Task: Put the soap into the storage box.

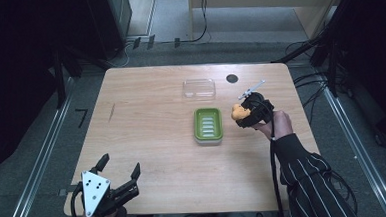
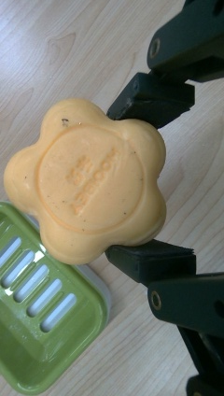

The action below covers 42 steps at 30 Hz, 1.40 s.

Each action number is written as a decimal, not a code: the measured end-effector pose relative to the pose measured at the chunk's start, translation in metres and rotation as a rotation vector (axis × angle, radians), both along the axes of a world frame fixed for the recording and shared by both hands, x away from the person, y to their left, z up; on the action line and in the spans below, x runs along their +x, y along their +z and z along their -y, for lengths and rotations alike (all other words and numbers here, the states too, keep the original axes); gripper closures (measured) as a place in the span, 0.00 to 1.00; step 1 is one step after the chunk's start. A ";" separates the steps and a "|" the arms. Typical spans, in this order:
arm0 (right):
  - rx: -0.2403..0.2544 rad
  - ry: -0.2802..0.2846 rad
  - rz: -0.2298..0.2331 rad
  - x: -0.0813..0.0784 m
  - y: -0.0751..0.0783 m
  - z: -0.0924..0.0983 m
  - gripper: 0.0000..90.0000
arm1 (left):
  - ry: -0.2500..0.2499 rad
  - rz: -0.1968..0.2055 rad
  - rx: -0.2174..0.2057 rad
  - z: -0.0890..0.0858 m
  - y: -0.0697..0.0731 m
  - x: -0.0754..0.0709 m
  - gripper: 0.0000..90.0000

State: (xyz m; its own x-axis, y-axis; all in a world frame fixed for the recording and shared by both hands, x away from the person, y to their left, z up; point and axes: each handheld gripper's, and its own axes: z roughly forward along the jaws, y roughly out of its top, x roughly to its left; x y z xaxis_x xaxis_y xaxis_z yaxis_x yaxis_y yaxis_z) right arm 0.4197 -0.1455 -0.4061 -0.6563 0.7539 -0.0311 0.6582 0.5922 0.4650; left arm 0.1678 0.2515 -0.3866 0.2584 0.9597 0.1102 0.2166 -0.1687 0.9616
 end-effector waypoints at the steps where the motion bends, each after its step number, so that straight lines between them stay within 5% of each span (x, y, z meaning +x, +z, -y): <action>1: -0.001 0.004 0.002 0.000 0.000 -0.002 0.45 | 0.001 0.001 -0.001 0.000 0.000 0.000 0.15; 42: -0.006 0.138 -0.009 0.013 -0.001 -0.063 0.45 | 0.019 0.003 0.000 -0.004 0.000 -0.005 0.15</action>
